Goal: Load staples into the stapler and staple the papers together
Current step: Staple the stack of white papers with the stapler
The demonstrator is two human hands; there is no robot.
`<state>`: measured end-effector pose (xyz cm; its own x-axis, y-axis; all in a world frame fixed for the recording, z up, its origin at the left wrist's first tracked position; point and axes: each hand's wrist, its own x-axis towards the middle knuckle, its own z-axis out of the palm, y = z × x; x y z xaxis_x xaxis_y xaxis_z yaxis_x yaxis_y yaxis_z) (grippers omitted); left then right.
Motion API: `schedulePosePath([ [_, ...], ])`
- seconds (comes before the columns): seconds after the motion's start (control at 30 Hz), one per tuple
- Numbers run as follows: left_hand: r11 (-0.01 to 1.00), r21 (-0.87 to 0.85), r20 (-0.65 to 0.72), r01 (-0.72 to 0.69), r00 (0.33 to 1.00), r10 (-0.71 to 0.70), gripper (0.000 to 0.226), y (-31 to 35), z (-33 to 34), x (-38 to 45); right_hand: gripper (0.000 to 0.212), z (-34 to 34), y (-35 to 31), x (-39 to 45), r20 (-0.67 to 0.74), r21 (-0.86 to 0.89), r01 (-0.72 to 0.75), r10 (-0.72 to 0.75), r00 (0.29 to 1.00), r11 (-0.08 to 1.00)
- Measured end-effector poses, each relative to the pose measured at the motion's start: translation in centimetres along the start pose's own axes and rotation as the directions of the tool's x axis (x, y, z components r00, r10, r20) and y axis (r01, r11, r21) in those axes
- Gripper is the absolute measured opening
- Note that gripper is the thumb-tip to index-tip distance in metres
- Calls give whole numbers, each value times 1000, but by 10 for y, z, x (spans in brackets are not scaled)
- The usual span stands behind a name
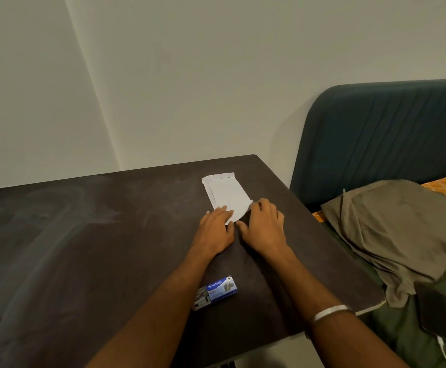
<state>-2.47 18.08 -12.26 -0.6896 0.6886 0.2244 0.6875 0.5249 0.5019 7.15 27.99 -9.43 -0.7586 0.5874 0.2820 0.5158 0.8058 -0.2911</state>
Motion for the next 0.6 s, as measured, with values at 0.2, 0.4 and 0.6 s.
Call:
schedulePosePath([
  [0.2,1000,23,24,-7,1000,6,46,-22,-18,-12,63,8,-24,15,58,-111,147,-141,988,983],
  [0.4,999,20,5,27,1000,-27,45,-50,-50,-46,26,19,-72,-4,248,20,256,-253,935,966],
  [0.6,996,6,-10,90,996,-90,43,-78,-91,-97,24,23,-127,-41,271,139,278,-306,913,951],
])
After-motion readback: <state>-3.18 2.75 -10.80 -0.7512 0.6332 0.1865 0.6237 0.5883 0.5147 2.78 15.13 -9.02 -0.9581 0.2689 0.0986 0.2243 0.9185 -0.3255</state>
